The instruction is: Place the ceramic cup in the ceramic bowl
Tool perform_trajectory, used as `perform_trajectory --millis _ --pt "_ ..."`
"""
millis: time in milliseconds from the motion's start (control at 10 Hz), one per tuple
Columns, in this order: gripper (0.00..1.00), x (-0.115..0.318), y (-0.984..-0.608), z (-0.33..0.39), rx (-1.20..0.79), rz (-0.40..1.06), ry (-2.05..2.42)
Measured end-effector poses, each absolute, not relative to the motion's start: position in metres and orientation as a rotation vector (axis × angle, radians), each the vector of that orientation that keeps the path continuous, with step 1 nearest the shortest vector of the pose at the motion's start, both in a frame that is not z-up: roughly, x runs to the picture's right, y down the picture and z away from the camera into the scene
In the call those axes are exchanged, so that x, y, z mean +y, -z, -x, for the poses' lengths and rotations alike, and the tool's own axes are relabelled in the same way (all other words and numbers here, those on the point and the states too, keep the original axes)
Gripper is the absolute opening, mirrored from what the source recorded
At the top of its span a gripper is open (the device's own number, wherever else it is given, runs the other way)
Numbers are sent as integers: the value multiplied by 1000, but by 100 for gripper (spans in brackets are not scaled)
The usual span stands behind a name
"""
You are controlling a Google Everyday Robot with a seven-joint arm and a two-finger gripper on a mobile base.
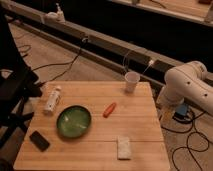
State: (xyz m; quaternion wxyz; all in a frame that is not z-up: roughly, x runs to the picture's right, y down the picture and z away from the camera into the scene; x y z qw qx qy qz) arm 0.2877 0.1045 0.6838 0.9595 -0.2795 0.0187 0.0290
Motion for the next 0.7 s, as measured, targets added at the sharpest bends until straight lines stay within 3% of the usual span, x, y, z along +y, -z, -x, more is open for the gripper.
perform_trajectory --millis 400,700 --pt "65 92 -685 -279 -28 569 -124" --pt "65 51 -697 -270 -114 500 -167"
